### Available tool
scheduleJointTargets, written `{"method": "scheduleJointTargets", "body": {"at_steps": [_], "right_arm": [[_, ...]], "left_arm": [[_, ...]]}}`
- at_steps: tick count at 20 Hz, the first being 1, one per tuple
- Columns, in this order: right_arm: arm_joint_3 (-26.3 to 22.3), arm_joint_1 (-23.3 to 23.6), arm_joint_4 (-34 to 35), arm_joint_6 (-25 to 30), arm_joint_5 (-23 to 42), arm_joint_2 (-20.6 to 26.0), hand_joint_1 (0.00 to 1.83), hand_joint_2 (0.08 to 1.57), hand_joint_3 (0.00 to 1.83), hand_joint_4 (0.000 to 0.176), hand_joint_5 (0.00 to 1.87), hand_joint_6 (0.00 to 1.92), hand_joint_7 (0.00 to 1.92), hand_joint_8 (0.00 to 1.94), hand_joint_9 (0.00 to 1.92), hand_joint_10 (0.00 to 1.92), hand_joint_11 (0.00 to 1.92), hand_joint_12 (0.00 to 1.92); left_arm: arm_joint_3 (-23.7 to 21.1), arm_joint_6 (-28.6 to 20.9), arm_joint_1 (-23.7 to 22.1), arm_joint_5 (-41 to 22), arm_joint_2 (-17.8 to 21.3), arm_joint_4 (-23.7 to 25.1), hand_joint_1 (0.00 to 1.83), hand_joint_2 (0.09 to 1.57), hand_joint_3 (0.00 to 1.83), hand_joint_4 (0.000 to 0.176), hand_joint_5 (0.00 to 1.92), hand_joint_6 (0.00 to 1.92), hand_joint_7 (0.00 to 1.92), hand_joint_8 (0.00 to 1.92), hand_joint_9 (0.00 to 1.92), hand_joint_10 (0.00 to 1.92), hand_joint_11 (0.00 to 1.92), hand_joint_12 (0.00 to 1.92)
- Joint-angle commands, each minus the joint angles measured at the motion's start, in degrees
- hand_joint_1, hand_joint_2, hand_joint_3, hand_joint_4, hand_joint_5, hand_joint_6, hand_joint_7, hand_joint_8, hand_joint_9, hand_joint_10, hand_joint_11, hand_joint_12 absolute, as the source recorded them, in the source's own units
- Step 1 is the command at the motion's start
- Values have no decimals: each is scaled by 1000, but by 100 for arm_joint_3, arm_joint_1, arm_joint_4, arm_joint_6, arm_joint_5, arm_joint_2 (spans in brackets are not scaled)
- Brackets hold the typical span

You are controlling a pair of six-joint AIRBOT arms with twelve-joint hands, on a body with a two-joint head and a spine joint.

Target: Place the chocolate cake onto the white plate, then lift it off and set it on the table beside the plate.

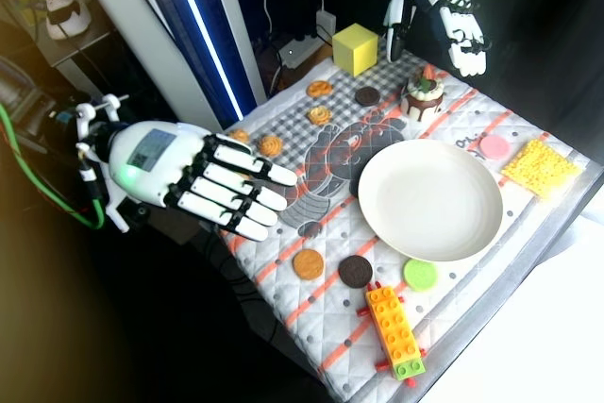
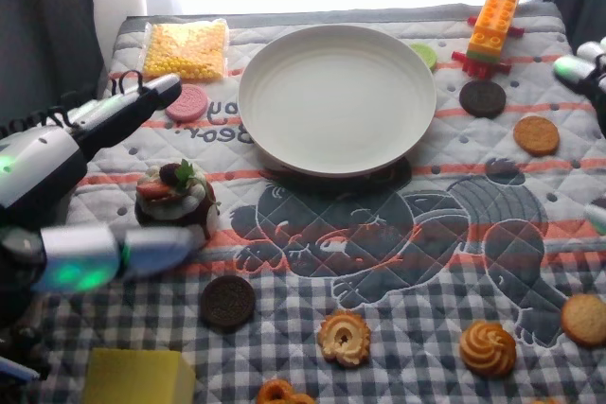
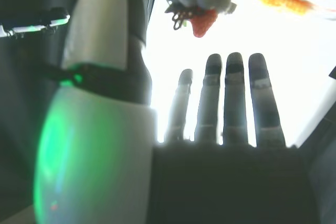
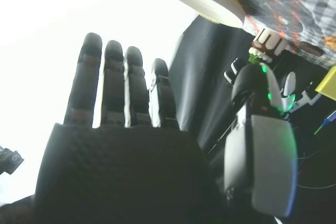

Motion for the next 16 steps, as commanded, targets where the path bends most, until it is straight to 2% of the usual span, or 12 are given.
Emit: {"method": "scheduleJointTargets", "body": {"at_steps": [1,2,3,4,6,8,11,12,14,15,16], "right_arm": [[15,28,-35,13,727,26,510,1228,62,0,0,0,0,0,0,0,0,1359],[15,28,-35,17,728,28,495,1238,57,0,0,0,0,0,0,0,0,1363],[15,28,-35,22,730,31,498,1249,30,0,0,0,0,0,0,0,0,1420],[15,28,-35,23,732,36,488,1259,15,0,0,0,0,0,0,0,0,1516],[16,29,-35,25,734,40,505,1270,8,0,0,0,0,0,0,0,0,1615],[23,29,-34,28,735,40,541,1258,1,0,0,0,0,0,0,0,0,1617],[34,29,-33,33,735,38,519,1267,5,0,0,0,0,0,18,10,0,1622],[34,28,-33,42,735,38,500,1270,4,20,0,0,0,0,4,3,0,1576],[34,28,-31,62,736,38,520,1273,3,29,0,0,0,0,0,0,0,1515],[34,28,-31,67,736,37,521,1271,1,35,0,0,0,0,0,0,0,1515],[34,28,-31,73,736,37,524,1274,1,54,0,0,0,0,0,0,0,1408]], "left_arm": [[34,-46,-63,-696,4,97,331,1085,24,161,0,0,0,0,0,0,0,1],[44,-59,-71,-682,-4,99,303,1086,21,164,0,0,0,0,0,0,0,0],[61,-84,-84,-641,-17,117,330,1088,18,156,0,0,0,0,0,0,0,0],[78,-96,-102,-577,-30,139,367,1081,13,158,0,0,0,0,0,0,0,0],[111,-96,-139,-384,-64,165,390,1077,9,136,0,0,0,0,0,0,0,0],[197,-96,-197,-23,-118,165,392,1065,2,134,0,0,0,0,0,0,0,0],[364,-95,-339,465,-217,123,488,1056,0,94,0,0,0,0,0,0,20,13],[435,-95,-387,606,-270,93,528,1049,0,94,0,0,0,0,0,0,14,12],[618,-85,-523,924,-419,13,649,1031,0,77,0,0,0,0,0,0,1,2],[688,79,-583,1013,-506,-169,646,1028,0,86,0,0,0,0,0,0,14,7],[707,275,-621,1034,-554,-302,739,1010,0,101,0,0,0,0,0,0,6,4]]}}
